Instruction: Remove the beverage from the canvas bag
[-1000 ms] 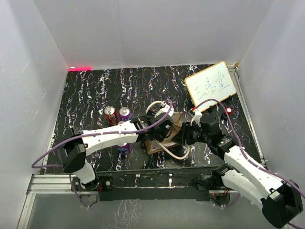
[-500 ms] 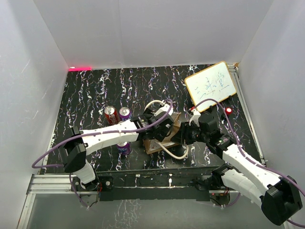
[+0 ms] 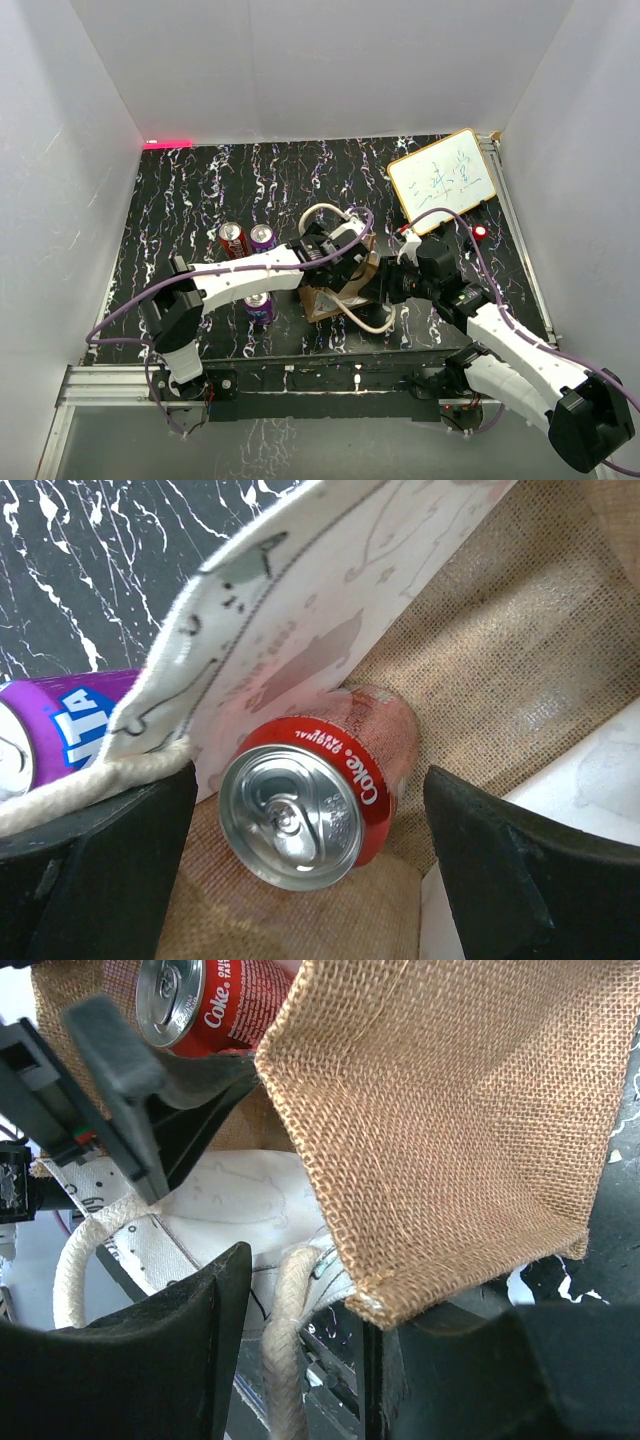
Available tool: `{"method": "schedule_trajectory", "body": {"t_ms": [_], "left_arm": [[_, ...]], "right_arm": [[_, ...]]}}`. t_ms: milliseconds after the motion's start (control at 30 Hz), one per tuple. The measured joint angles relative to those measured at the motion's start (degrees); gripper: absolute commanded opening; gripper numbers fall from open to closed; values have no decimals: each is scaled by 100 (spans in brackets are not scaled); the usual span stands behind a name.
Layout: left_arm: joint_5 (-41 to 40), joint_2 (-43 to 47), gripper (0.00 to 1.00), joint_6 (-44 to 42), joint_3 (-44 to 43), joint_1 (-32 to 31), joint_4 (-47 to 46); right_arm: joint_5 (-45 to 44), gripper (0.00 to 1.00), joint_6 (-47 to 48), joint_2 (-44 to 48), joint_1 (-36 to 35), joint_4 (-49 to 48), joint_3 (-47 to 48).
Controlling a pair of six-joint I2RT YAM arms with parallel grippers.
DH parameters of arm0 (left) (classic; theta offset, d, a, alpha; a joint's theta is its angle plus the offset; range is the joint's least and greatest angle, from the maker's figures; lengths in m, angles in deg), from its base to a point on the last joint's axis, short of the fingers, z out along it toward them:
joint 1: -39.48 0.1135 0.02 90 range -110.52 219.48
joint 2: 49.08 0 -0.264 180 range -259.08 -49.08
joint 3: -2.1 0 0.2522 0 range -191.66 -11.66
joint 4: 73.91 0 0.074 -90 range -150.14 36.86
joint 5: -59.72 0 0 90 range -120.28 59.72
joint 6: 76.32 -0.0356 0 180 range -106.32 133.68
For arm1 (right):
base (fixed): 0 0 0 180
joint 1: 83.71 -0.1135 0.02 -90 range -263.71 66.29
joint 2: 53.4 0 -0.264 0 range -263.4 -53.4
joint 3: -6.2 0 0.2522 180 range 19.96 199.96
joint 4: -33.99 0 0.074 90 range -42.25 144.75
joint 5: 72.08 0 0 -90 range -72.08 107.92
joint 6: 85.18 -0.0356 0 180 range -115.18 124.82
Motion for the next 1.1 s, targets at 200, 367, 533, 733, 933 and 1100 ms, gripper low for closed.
{"method": "schedule_trajectory", "body": {"t_ms": [200,367,533,733,933,1100], "left_arm": [[92,-153,93,20,76,0,-50],[208,-188,90,72,232,0,-149],[210,-205,77,68,258,7,-225],[210,-216,47,39,238,31,-282],[452,-216,17,-42,92,55,-221],[905,-216,1,-63,-57,68,-249]], "right_arm": [[-4,45,-2,79,0,-85,-138],[-20,45,-2,74,0,-96,-168],[-26,45,-4,63,0,-122,-168],[-46,45,-4,-7,0,-138,-168],[-72,45,-11,-50,-4,-144,-168],[-94,45,-15,-55,-4,-144,-168]]}}
